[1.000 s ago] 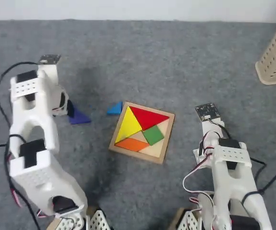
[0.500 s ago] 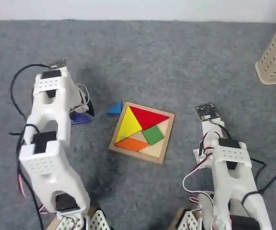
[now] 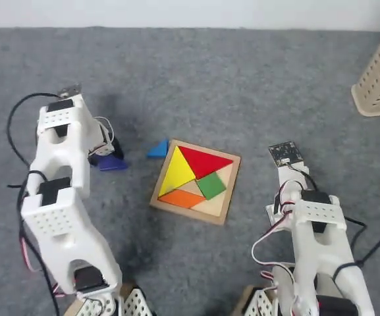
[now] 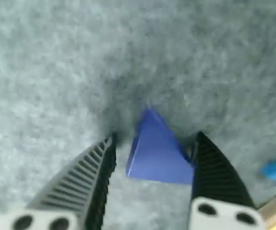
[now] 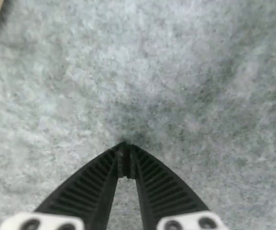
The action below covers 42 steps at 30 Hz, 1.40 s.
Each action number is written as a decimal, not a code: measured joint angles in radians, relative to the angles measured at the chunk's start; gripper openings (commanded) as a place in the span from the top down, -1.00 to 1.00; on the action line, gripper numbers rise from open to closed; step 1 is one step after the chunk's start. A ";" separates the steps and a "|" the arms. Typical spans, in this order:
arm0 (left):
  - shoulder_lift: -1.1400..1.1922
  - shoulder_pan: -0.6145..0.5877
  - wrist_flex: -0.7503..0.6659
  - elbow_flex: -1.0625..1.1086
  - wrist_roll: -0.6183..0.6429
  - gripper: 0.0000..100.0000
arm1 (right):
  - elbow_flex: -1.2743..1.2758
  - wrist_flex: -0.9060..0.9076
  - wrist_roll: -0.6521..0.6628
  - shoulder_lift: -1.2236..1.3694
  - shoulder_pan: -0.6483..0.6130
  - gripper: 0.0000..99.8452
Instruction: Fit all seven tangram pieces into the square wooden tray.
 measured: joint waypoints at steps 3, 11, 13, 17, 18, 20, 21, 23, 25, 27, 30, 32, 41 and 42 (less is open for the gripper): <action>0.000 0.000 -0.002 0.000 -0.026 0.57 | 0.000 0.000 0.000 0.000 0.000 0.99; 0.000 0.069 0.017 -0.014 -0.051 0.66 | 0.000 0.000 0.000 0.000 0.000 0.99; 0.000 0.094 0.026 -0.021 -0.089 0.67 | 0.000 0.000 0.000 0.000 0.000 0.99; 0.005 0.133 0.114 -0.080 -0.167 0.67 | 0.000 0.000 0.000 0.000 0.000 0.99; 0.005 0.146 0.140 -0.107 -0.193 0.67 | 0.000 0.000 0.000 0.000 0.000 0.99; 0.005 0.164 0.199 -0.172 -0.247 0.66 | 0.000 0.000 0.000 0.000 0.000 0.99; 0.005 0.167 0.230 -0.207 -0.272 0.66 | 0.000 0.000 0.000 0.000 0.000 0.99; 0.005 0.169 0.292 -0.281 -0.319 0.66 | 0.000 0.000 0.000 0.000 0.000 0.99; 0.005 0.173 0.348 -0.344 -0.364 0.65 | 0.000 0.000 0.000 0.000 0.000 0.99; 0.005 0.173 0.379 -0.376 -0.384 0.62 | 0.000 0.000 0.000 0.000 0.000 0.99; 0.005 0.155 0.387 -0.371 -0.397 0.61 | 0.000 0.000 0.000 0.000 0.000 0.99; 0.005 0.144 0.385 -0.333 -0.404 0.61 | 0.000 0.000 0.000 0.000 0.000 0.99; -0.055 0.109 0.123 -0.028 -0.390 0.56 | 0.000 0.000 0.000 0.000 0.000 0.99; -0.057 0.107 0.098 -0.005 -0.377 0.56 | 0.000 0.000 0.000 0.000 0.000 0.99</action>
